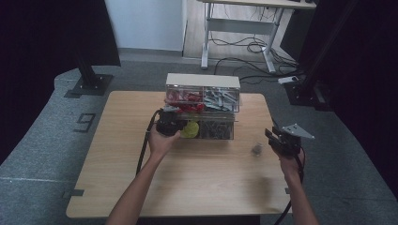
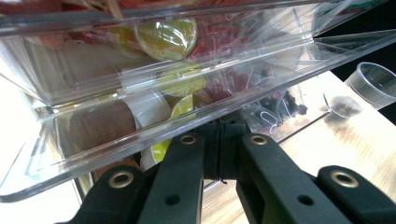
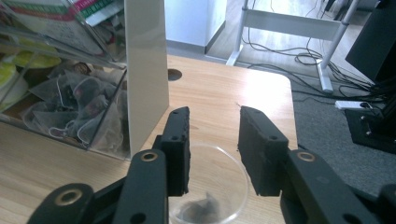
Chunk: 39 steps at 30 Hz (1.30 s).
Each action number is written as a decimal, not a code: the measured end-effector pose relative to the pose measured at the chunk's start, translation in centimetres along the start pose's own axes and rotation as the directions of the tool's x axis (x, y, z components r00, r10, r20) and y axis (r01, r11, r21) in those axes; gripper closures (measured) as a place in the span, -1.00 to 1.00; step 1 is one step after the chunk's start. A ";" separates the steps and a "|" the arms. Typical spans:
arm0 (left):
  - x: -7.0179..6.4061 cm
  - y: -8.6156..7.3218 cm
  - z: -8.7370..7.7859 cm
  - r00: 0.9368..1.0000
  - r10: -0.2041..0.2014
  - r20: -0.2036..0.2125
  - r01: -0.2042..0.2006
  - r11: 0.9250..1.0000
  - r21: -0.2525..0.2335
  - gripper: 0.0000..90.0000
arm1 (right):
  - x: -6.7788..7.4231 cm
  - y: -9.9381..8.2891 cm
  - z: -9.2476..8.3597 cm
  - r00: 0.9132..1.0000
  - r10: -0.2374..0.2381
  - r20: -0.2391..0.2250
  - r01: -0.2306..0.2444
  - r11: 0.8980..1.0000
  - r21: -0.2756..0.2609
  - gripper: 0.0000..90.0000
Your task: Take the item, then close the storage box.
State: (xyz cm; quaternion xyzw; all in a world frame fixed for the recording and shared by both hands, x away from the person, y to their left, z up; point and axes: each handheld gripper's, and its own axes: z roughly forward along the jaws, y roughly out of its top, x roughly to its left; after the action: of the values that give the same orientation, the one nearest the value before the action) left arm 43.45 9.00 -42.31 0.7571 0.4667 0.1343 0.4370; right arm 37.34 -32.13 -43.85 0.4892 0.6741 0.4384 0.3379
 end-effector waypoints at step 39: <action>0.0 -0.6 -0.3 1.000 0.002 0.002 -0.002 1.000 -0.002 1.00 | 3.1 -7.0 -1.9 0.972 0.157 -0.172 -0.157 0.987 0.015 0.28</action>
State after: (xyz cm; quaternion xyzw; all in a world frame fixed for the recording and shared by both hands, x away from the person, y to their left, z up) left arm 42.86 9.26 -42.62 0.7572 0.4655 0.1345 0.4381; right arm 32.19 -30.65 -49.62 0.5013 0.6603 0.5041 0.2421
